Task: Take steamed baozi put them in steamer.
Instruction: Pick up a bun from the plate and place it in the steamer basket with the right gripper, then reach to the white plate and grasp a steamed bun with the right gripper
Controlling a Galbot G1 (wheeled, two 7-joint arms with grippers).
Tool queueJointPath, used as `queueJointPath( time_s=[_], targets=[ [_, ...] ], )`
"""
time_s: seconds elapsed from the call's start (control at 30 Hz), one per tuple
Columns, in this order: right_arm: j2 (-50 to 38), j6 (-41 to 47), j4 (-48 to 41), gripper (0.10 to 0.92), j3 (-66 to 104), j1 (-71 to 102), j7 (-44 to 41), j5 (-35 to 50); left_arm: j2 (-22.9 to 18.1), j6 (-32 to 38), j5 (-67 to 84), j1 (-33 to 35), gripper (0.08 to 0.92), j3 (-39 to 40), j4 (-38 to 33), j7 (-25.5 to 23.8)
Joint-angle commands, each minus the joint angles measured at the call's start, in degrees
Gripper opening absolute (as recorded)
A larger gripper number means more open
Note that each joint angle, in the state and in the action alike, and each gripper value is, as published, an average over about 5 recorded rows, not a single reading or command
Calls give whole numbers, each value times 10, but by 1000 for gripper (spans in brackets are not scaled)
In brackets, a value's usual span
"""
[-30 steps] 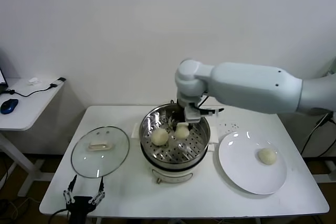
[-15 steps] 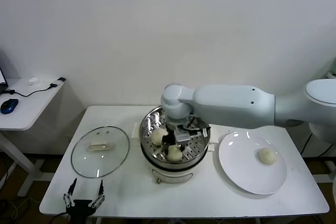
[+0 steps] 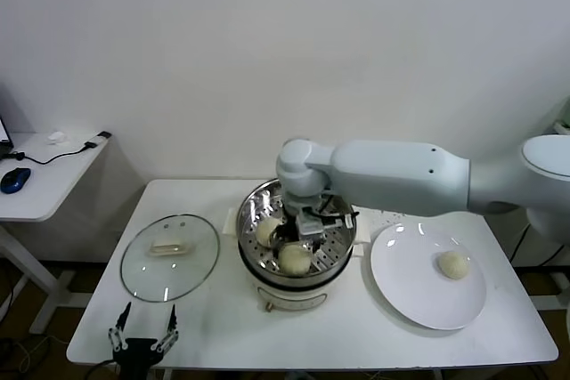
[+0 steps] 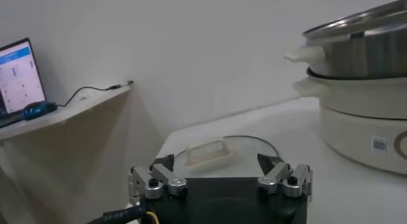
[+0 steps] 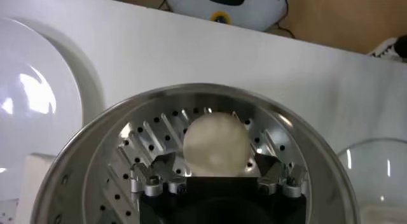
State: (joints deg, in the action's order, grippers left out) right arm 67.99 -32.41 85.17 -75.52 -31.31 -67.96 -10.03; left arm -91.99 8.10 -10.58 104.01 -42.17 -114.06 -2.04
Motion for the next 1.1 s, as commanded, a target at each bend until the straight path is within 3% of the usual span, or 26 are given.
queueJointPath(
  time_s=[0.03,0.23,0.37,0.5,0.73,1.1],
  targets=[
    [-82,100,-6,823,17,-60,32,41,0,-2,-1,4,823,0,-7,0],
    [-183,392,-49,823,-92,-162,152,277,2,-1,-1,11,823,3,-14,-2],
    [-248,480,-70,823,-100,-161,140,329,2,-2,-1,9,823,5,-16,-2],
    [-308,488,-86,823,-100,-130,105,313,1,-3,-1,8,823,7,-16,-2],
    [-381,426,-136,823,1,31,47,188,2,-3,-4,12,823,5,-15,-2],
    [-376,365,-226,823,171,239,0,70,2,-8,-6,13,823,0,-15,-2]
  ],
)
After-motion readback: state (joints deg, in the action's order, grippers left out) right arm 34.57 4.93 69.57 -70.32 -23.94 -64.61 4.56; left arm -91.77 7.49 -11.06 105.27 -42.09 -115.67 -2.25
